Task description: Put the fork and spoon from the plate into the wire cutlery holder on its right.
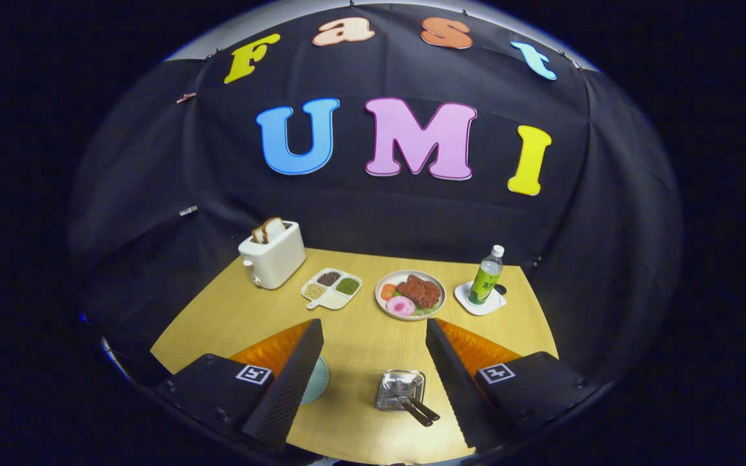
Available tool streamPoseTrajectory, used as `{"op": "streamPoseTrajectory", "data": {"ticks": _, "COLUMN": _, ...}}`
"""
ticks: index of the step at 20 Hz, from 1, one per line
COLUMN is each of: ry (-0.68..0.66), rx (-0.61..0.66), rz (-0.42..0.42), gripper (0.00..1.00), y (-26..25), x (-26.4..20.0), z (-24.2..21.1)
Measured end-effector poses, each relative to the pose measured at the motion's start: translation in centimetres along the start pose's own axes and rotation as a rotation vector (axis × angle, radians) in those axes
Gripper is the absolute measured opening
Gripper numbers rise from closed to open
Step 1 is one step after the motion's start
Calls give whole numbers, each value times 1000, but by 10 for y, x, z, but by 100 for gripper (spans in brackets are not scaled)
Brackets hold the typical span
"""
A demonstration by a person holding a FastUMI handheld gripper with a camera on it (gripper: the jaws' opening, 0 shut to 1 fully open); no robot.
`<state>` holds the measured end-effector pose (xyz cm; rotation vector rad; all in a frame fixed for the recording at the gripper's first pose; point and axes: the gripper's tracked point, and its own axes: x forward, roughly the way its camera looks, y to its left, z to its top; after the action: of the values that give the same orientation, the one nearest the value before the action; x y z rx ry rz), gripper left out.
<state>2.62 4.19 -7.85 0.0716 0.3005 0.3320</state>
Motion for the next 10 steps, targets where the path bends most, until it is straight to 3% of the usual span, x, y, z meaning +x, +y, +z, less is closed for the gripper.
{"op": "streamPoseTrajectory", "data": {"ticks": 4, "ry": -87, "rx": -3, "rz": 21, "gripper": 99, "y": 7, "x": -17, "z": -3}}
{"op": "streamPoseTrajectory", "data": {"ticks": 10, "ry": -93, "rx": -30, "rz": 41, "gripper": 99, "y": -3, "x": -23, "z": -10}}
